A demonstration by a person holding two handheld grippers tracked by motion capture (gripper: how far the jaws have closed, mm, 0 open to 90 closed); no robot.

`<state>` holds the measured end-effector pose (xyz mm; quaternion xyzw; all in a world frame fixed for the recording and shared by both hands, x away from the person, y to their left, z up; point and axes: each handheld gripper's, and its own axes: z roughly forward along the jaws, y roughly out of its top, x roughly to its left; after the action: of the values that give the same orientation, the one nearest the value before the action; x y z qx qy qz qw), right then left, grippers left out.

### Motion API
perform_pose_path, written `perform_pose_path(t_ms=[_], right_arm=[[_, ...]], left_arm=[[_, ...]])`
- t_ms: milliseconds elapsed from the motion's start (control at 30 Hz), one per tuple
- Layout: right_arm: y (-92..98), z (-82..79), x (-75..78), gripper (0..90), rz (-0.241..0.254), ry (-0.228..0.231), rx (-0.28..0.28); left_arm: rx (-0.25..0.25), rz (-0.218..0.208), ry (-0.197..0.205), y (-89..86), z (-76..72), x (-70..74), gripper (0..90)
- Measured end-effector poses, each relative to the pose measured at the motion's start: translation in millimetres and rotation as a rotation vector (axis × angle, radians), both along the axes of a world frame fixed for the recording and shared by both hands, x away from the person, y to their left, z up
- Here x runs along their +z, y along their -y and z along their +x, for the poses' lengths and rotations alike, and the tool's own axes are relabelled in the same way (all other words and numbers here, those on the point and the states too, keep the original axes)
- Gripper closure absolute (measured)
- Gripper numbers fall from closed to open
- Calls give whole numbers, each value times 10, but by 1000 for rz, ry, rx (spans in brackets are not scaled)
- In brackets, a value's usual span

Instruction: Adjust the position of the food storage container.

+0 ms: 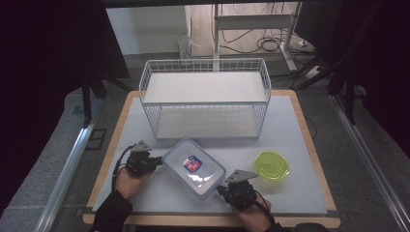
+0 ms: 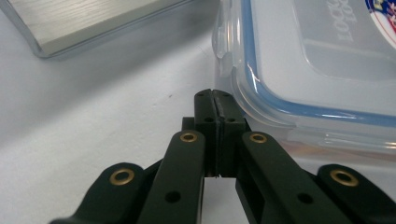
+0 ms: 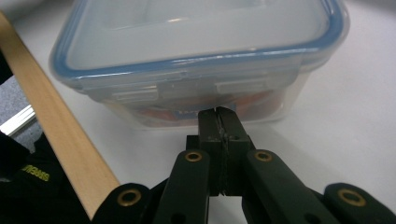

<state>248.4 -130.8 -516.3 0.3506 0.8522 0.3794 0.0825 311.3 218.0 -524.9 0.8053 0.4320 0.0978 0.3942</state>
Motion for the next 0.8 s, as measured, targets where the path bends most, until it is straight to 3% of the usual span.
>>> perform_pose_path(t_ms=[100,433,600,700,800], right_arm=[[60,46,23,899,-44,24,-47],[274,246,56,900,-60,47,-143],[438,204,80,899,-62,78,-188],[605,193,76,899,-98,107,-242],[728,211,90,899,-86,113,-283]], left_arm=[[-30,-6,-5,62,-51,4,900],[-76,9,-4,254,-269,56,899],[-138,5,-10,349,-364,50,845],[-133,8,6,341,-385,74,827],[-110,12,19,282,-381,75,811]])
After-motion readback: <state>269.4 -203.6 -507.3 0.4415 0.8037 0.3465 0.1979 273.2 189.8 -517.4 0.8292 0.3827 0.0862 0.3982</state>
